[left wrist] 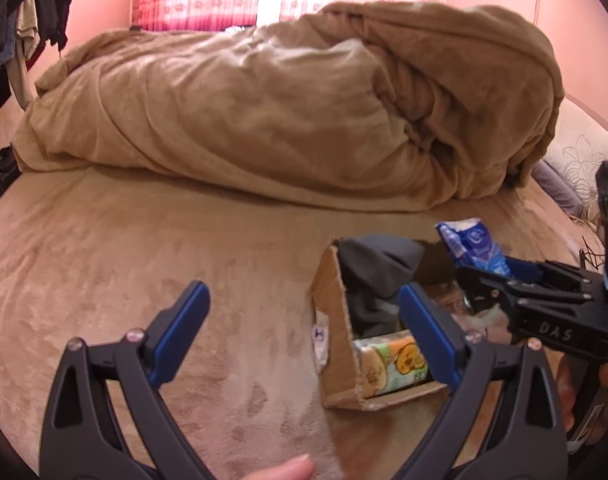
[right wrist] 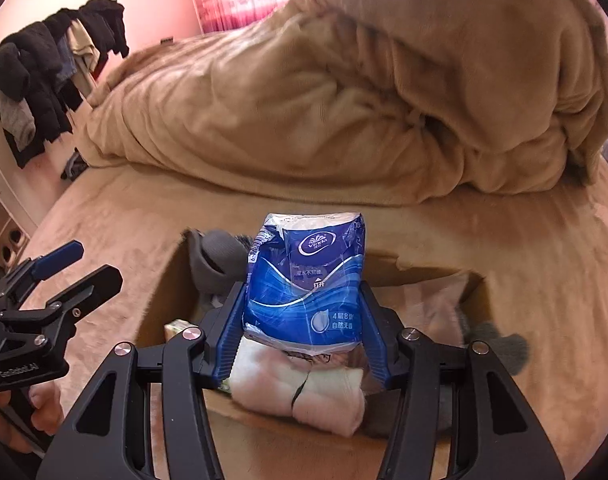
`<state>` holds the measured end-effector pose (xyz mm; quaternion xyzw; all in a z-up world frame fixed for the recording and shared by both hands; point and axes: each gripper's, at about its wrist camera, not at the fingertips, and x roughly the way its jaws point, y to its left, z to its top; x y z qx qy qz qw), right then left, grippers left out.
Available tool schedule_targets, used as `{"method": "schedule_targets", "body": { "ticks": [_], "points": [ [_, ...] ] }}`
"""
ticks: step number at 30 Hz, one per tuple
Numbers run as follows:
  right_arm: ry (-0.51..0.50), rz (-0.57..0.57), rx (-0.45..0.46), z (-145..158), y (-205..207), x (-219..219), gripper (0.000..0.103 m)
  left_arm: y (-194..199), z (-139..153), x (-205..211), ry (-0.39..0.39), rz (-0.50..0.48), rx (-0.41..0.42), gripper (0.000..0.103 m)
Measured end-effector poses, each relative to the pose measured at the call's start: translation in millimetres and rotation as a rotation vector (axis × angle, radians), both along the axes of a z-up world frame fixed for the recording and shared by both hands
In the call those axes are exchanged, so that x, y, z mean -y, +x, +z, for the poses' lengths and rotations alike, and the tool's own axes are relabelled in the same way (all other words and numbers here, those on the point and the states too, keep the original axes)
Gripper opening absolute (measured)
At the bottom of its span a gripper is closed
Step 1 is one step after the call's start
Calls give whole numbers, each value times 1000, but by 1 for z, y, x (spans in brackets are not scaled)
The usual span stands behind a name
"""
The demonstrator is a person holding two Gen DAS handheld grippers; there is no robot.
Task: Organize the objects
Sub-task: 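Carry the blue packet into the box and open the right gripper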
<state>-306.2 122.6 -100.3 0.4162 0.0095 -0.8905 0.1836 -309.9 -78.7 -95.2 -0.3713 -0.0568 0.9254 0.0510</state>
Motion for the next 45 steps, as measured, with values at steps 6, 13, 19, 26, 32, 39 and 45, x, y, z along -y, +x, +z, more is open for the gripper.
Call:
{"method": "schedule_targets", "body": {
  "ticks": [6, 13, 19, 26, 32, 39, 45],
  "points": [
    [24, 21, 37, -22, -4, 9, 56, 0, -12, -4, 3, 1, 29, 96],
    [52, 28, 48, -27, 2, 16, 57, 9, -20, -3, 0, 11, 44, 96],
    [68, 22, 43, -25, 8, 16, 61, 19, -21, -6, -22, 11, 43, 96],
    [53, -1, 8, -13, 19, 6, 61, 31, -11, -12, -24, 0, 22, 96],
    [40, -16, -33, 6, 37, -4, 61, 49, 5, -15, -8, 9, -5, 96],
    [28, -16, -77, 34, 72, -16, 61, 89, 30, -30, -13, -12, -53, 96],
    [9, -14, -111, 59, 110, -27, 61, 130, 52, -42, 5, -29, -73, 96]
  ]
}}
